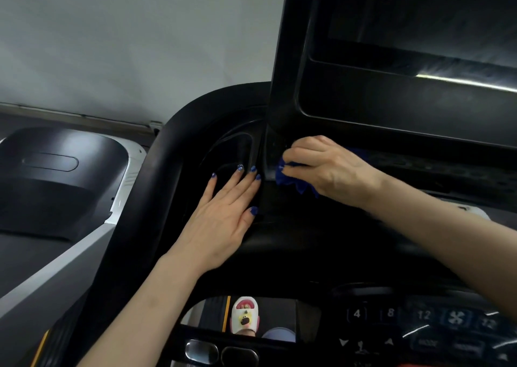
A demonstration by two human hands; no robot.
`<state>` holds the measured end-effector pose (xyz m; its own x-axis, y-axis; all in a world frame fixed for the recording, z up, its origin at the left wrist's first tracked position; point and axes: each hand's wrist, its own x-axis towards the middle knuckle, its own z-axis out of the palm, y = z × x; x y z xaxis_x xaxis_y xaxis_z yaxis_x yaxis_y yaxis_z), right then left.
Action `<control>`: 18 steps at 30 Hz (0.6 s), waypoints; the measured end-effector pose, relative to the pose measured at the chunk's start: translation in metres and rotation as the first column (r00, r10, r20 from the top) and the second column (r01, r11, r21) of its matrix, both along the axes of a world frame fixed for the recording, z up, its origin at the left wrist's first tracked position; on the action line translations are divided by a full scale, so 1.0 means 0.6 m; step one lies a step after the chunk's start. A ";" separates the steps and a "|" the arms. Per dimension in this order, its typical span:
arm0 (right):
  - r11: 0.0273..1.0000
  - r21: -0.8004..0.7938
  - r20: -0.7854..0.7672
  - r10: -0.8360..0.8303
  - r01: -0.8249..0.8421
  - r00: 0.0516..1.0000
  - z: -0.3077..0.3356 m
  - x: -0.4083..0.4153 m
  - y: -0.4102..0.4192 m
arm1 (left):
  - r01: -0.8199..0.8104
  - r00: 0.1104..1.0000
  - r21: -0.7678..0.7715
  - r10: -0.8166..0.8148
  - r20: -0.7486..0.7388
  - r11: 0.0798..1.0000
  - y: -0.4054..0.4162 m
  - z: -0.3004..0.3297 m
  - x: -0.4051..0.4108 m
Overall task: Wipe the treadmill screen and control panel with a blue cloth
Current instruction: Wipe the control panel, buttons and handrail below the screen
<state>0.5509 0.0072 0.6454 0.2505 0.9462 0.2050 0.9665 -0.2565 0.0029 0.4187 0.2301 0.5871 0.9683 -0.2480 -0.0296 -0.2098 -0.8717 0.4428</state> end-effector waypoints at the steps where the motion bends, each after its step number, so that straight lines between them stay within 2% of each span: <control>1: 1.000 0.003 0.003 0.003 -0.003 1.000 -0.003 -0.003 0.009 | 0.000 1.000 -0.001 0.000 -0.003 1.000 -0.001 -0.001 0.000; 7: 1.000 -0.028 -0.027 -0.008 0.007 1.000 0.008 -0.005 -0.013 | 0.005 1.000 0.016 -0.005 0.022 1.000 -0.003 0.002 0.002; 11: 0.979 -0.005 0.082 -0.202 0.203 0.976 0.005 -0.034 -0.014 | 0.021 0.999 0.013 -0.021 0.041 1.000 -0.009 0.008 0.009; 15: 0.902 0.051 0.045 -0.431 0.429 0.901 -0.004 -0.068 -0.005 | 0.036 0.998 0.025 -0.037 0.055 0.999 -0.011 0.007 0.016; 18: 0.888 0.096 0.003 -0.453 0.451 0.891 -0.013 -0.068 0.011 | 0.038 0.997 0.024 -0.040 0.061 0.999 -0.008 0.003 0.018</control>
